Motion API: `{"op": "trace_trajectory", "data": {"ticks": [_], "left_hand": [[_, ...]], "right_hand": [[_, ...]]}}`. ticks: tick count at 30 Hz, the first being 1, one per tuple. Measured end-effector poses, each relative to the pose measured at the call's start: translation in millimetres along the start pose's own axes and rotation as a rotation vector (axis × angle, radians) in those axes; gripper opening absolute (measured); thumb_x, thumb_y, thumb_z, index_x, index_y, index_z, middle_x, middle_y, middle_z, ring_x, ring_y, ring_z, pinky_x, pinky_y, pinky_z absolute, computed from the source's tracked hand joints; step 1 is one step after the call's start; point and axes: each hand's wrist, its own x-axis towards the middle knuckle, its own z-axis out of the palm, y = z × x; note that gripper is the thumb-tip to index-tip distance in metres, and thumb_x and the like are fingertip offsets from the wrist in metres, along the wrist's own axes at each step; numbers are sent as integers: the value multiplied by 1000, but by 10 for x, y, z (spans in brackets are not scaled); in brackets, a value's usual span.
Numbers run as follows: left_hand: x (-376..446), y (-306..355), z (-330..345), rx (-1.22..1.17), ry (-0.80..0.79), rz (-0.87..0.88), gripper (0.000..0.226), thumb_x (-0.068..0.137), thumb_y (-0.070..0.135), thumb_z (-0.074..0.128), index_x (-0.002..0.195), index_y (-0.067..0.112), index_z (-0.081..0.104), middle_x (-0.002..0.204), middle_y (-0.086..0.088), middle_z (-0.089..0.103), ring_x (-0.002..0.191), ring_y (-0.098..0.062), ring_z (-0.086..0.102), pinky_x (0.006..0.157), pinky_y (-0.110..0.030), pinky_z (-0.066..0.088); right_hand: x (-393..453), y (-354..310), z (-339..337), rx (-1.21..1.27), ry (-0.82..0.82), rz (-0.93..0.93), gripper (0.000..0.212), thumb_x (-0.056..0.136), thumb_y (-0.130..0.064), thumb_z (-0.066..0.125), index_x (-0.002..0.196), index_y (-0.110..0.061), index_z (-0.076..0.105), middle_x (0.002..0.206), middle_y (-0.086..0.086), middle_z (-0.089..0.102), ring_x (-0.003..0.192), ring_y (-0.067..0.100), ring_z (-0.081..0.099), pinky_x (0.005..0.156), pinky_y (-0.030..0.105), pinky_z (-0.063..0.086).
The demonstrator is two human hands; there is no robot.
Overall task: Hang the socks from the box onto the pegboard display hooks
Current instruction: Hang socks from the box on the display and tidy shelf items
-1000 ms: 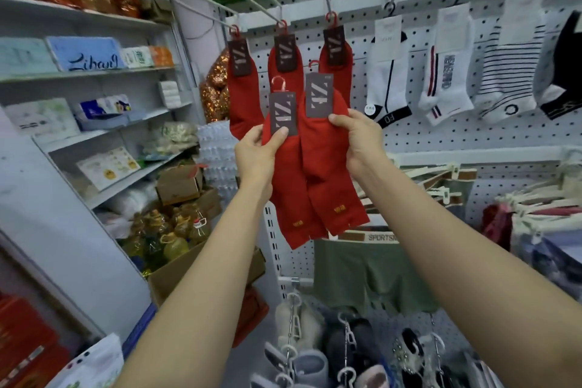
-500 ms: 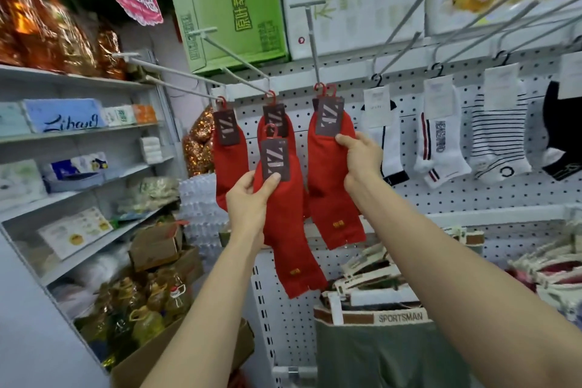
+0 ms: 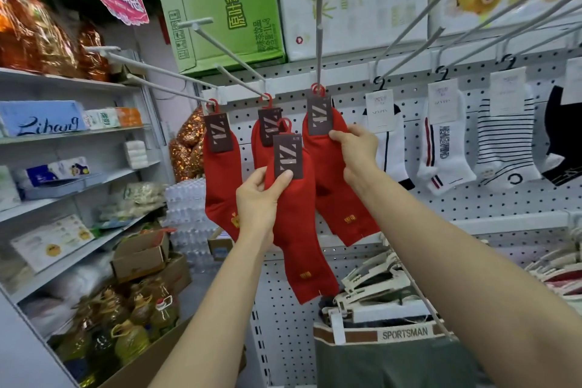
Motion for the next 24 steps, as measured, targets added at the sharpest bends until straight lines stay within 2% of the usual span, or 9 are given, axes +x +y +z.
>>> {"op": "trace_trajectory", "data": {"ticks": [2,5,7,8,11,14,16,21,24], "left_hand": [[29,21,66,-7,-14,3,16,85,10,76,100,14,73,98,-2,77,95,-18,72,86,-32,57],[78,76,190,-7,-27,17,13,85,10,75,97,15,73,94,0,77,89,-12,72,80,-26,57],[126,107,280,-13,-49,24,14,85,11,75,98,16,72,96,-1,77,90,-13,72,82,-28,57],[144,127,332,-18,-64,28,15,85,11,75,99,16,72,97,-1,77,92,-14,72,85,-30,58],[203,146,480,4,-95,36,21,84,14,76,105,14,72,99,-3,77,96,-21,73,90,-41,57],[286,161,591,178,-55,121,24,76,31,80,98,22,74,92,4,77,91,-16,73,87,-47,58],[372,243,635,358,-9,251,35,68,44,78,98,26,75,91,10,76,90,-8,71,87,-41,57],[617,693,776,512,20,612,33,77,22,78,110,23,70,105,10,72,96,-6,66,89,-33,54],[695,827,852,598,-9,734,29,80,19,77,108,20,70,104,8,73,95,-8,66,89,-31,53]], "right_hand": [[31,51,-43,-53,-10,-47,12,83,-3,70,94,-10,70,88,5,71,76,14,66,66,23,53],[-38,61,-116,-226,80,-282,29,87,-25,70,115,-17,64,108,-3,67,98,9,63,85,21,49],[-136,35,-147,-229,91,-438,29,89,-34,67,115,-22,63,108,-7,65,101,8,61,87,22,48],[-187,22,-158,-196,39,-470,26,89,-35,66,112,-24,64,105,-7,67,101,8,62,87,25,49],[-249,25,-181,-147,-173,-451,18,86,-25,70,104,-26,68,99,0,73,100,18,67,93,41,52],[-220,4,-188,-84,-163,-374,21,83,-5,71,98,-20,72,101,7,75,100,22,70,95,44,54],[-181,-38,-179,-2,-110,-321,21,82,1,70,92,-17,72,98,10,75,97,25,71,92,42,56],[-4,-116,-117,59,-37,-262,20,82,5,69,87,-13,71,90,11,74,85,22,71,77,31,57],[91,-131,-42,49,-23,-260,18,82,4,70,88,-13,71,89,11,74,83,21,72,74,29,57]]}}
